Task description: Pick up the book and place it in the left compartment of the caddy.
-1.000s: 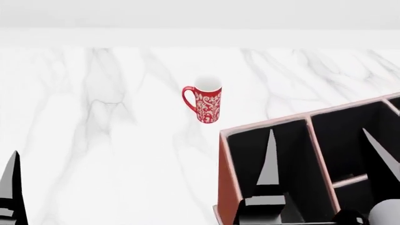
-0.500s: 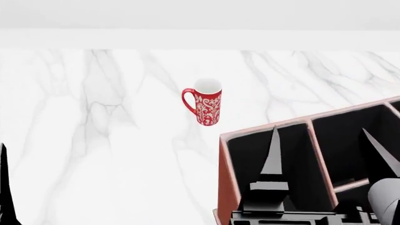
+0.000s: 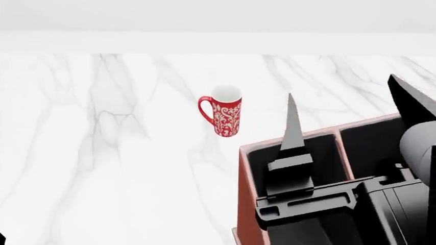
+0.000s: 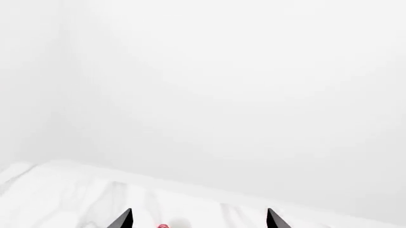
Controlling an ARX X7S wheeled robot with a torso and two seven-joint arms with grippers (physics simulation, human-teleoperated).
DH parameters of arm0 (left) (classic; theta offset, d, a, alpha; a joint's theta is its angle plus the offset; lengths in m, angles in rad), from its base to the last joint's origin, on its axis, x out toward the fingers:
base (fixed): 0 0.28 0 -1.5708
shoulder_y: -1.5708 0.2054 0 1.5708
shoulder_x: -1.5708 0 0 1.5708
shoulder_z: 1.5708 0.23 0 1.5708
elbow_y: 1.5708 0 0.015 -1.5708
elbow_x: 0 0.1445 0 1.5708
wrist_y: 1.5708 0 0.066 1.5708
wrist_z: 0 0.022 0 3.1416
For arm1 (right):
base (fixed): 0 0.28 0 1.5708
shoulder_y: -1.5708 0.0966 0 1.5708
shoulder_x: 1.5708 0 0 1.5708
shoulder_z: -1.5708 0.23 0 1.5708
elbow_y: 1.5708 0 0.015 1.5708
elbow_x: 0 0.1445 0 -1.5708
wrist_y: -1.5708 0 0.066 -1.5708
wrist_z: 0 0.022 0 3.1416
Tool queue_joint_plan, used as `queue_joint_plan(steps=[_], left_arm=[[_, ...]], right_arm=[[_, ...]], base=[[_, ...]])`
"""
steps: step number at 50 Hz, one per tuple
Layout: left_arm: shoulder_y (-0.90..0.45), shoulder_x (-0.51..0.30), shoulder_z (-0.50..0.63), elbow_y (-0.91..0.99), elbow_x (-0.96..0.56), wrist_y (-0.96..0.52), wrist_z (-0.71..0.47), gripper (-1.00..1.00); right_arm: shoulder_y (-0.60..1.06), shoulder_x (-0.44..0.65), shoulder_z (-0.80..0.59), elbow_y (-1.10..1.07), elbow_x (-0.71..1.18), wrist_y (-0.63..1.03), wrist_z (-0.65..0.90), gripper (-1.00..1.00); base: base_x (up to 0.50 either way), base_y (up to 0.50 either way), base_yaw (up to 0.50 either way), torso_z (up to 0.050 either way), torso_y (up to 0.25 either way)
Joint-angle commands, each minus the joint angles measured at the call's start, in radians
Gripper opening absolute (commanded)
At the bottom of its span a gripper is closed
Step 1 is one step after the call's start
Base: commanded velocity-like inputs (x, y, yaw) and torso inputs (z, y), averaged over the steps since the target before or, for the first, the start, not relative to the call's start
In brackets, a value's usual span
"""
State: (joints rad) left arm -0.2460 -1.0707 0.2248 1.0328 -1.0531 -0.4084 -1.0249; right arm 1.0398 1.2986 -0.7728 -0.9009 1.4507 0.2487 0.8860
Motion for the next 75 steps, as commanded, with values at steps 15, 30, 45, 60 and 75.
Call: queue_joint_plan(steps=[15, 30, 45, 60, 75], left_arm=[[0.082, -0.129, -0.09, -0.018, -0.032, 0.134, -0.014, 1.0], [0.212, -0.215, -0.209, -0.038, -0.033, 0.225, -0.015, 1.0], [0.34, -0.254, -0.331, -0.055, -0.025, 0.27, -0.006, 1.0], [0.381, -0.253, -0.369, -0.057, -0.007, 0.268, 0.01, 1.0], [0.486, -0.235, -0.509, -0.059, -0.012, 0.255, 0.037, 1.0]], right_arm=[[0.466, -0.299, -0.029, 0.232, 0.01, 0.435, -0.353, 1.0], [0.59, -0.441, -0.09, 0.41, -0.049, 0.54, -0.462, 1.0], [0.657, -0.54, -0.183, 0.562, -0.164, 0.591, -0.717, 1.0], [0.686, -0.626, -0.274, 0.696, -0.289, 0.574, -0.953, 1.0], [0.724, -0.662, -0.336, 0.666, -0.314, 0.625, -1.023, 1.0]], base=[[0.0, 0.0, 0.0, 0.0, 0.0], [0.0, 0.0, 0.0, 0.0, 0.0], [0.0, 0.0, 0.0, 0.0, 0.0], [0.0, 0.0, 0.0, 0.0, 0.0], [0.0, 0.0, 0.0, 0.0, 0.0]])
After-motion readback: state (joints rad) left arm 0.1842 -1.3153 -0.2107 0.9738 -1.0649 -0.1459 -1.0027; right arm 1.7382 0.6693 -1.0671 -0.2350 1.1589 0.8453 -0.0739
